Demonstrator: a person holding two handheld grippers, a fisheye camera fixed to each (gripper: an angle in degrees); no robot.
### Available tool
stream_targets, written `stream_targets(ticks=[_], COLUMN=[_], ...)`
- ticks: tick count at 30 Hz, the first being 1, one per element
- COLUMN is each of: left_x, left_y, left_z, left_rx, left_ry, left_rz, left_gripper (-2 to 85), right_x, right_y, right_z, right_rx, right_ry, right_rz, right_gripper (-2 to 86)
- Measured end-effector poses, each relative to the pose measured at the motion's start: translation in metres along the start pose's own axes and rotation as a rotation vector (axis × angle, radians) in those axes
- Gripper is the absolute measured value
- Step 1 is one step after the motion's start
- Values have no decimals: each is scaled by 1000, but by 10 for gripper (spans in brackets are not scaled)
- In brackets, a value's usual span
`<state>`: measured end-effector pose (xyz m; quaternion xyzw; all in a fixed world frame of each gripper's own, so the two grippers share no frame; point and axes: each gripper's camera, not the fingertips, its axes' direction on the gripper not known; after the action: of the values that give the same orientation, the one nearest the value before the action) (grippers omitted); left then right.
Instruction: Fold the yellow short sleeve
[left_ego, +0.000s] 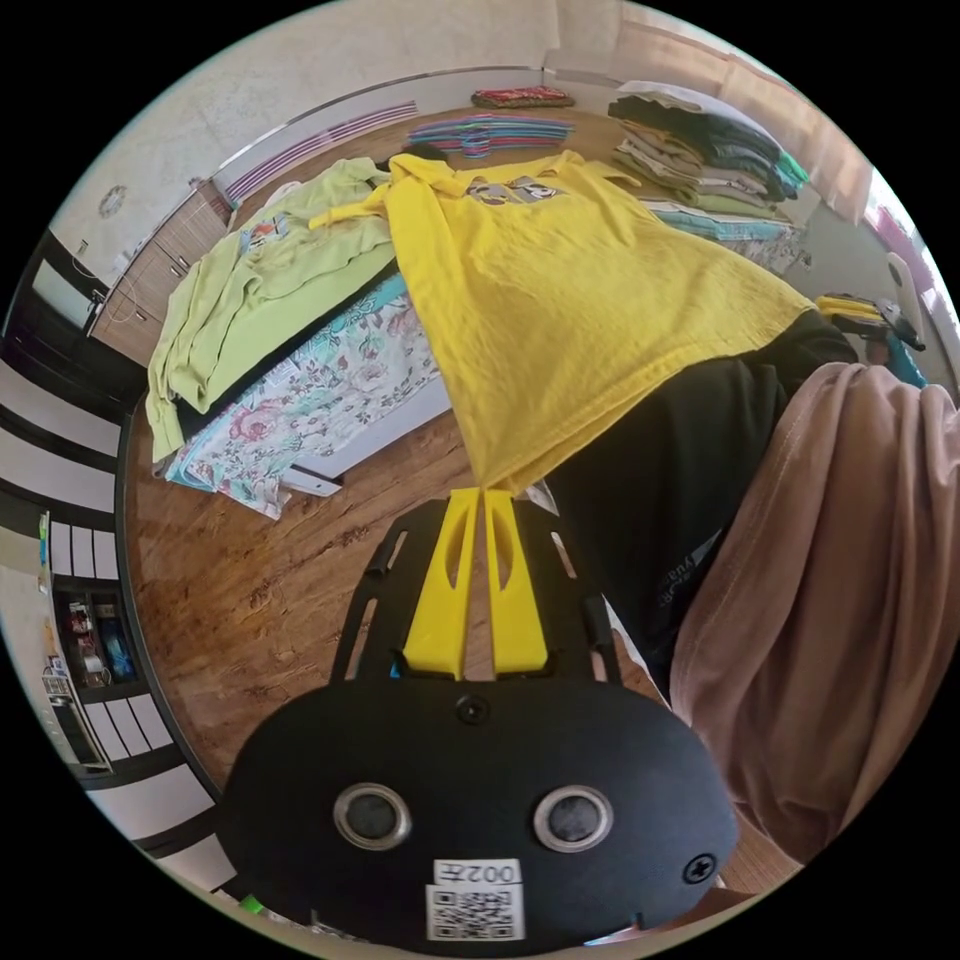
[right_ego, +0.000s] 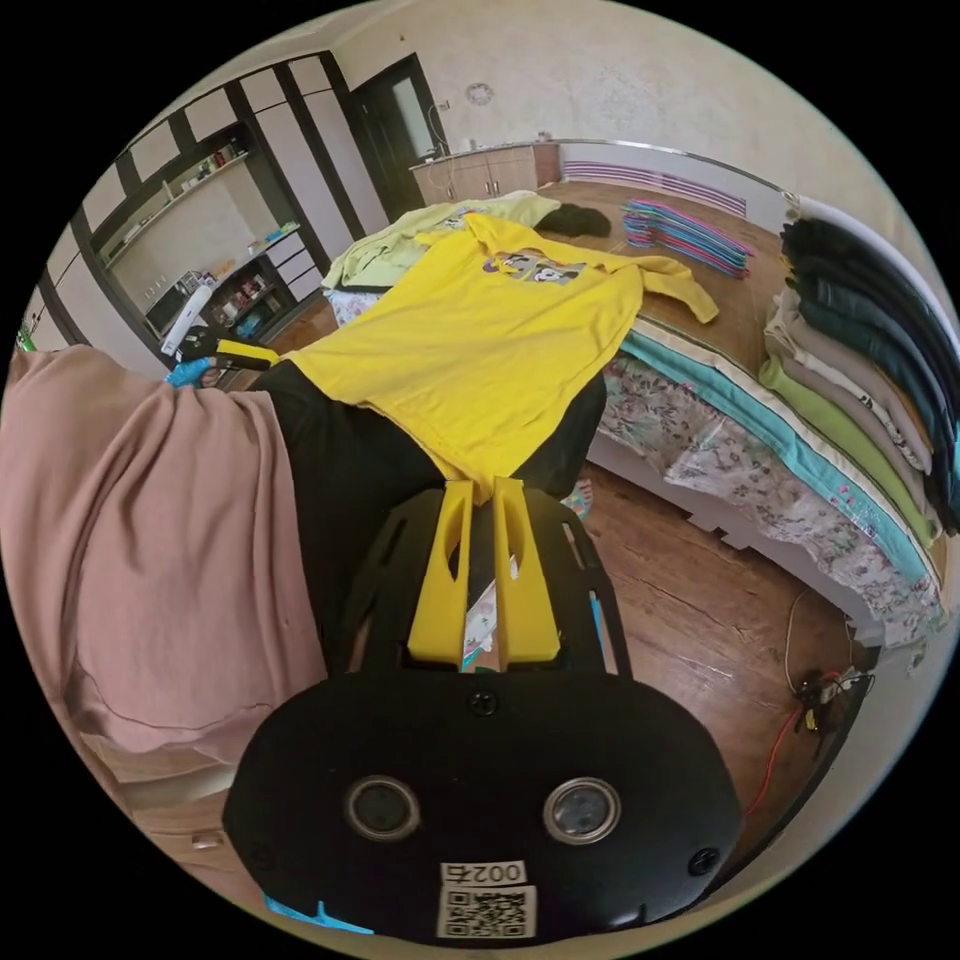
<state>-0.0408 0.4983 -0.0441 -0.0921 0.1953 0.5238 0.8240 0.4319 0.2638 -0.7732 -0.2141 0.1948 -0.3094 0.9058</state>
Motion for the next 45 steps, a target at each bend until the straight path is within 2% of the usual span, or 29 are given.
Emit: stream_targets(ticks=[5, 9, 14, 23, 33, 39, 45], left_x=[0, 10, 15, 25, -2, 6, 1], left_y=[-3, -5, -4, 12, 23, 36, 61], left_z=[-5, -37, -72, -40, -81, -63, -35], left_rx=[7, 53, 105, 48, 164, 100, 111], left_ry=[-15, -113, -25, 60, 105, 120, 193], left_rz=[20, 158, 274, 317, 327, 364, 267], left_gripper=[-10, -10, -10, -10, -10, -10, -10], right_x=[-19, -35, -44, -27, -29, -22, -5], right_y=[-7, -22, -42, -36, -66, -68, -60], right_z=[-8, -38, -81, -54, -107, -96, -67], right_rx=[-3, 8, -57, -188, -118, -211, -262], right_ry=[110, 225, 319, 198, 201, 111, 6], right_rz=[-12, -82, -188, -160, -293, -328, -285], right_gripper=[-6, -9, -9, -10, -10, -10, -9])
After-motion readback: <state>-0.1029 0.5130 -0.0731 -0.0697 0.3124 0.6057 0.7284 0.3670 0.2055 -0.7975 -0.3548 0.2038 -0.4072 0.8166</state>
